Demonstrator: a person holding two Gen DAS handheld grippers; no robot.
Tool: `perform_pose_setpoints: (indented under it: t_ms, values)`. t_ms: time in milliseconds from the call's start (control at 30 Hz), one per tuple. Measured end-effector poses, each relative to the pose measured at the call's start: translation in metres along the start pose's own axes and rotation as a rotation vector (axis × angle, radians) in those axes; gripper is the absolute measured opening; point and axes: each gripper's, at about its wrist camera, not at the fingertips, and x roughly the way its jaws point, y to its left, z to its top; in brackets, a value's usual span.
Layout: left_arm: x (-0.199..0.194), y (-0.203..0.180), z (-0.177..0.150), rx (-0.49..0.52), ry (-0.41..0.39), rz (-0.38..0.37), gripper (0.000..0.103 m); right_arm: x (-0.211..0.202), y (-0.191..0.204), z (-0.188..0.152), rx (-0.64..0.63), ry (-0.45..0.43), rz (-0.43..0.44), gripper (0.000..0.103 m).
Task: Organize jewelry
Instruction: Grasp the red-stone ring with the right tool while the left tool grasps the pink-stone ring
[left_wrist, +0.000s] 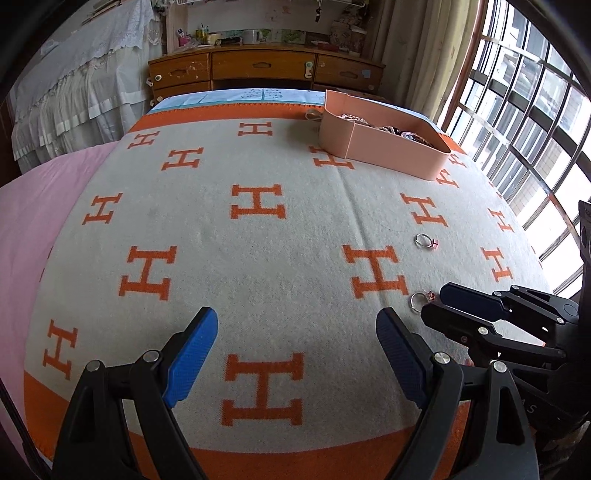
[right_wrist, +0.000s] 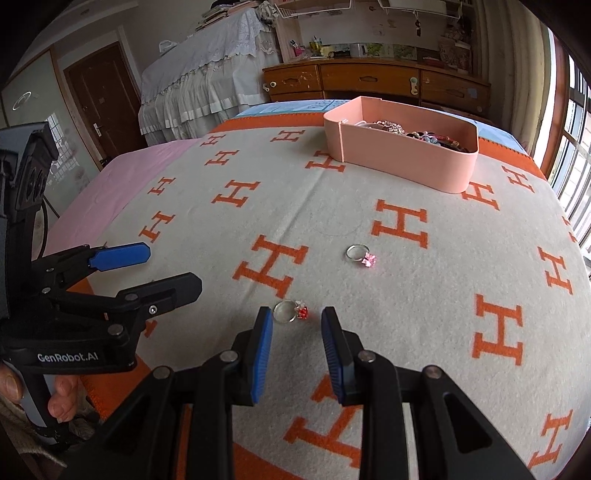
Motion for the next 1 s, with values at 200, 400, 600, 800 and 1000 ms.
perform_pose_setpoints:
  t_ms: [200,400,600,800,1000]
  values:
    - [0.0,0.001,0.0,-0.002,0.001,-0.007,0.086,0.003,0.001,0.002,0.0,-0.016,-0.013,0.02]
    - [-0.001,-0.001,0.0,0.007,-0.009,-0.007,0.086,0.005,0.007,0.001,-0.047,-0.027,-0.067,0.008]
    - [0.002,-0.014,0.008,0.031,-0.005,-0.027,0.086,-0.005,-0.015,0.001,0.043,-0.026,-0.024,0.007]
    - [0.017,-0.048,0.023,0.111,-0.002,-0.064,0.086,-0.025,-0.054,-0.005,0.165,-0.057,-0.044,0.007]
    - [0.041,-0.084,0.04,0.177,0.015,-0.1,0.08,-0.042,-0.082,-0.019,0.245,-0.075,-0.053,0.007]
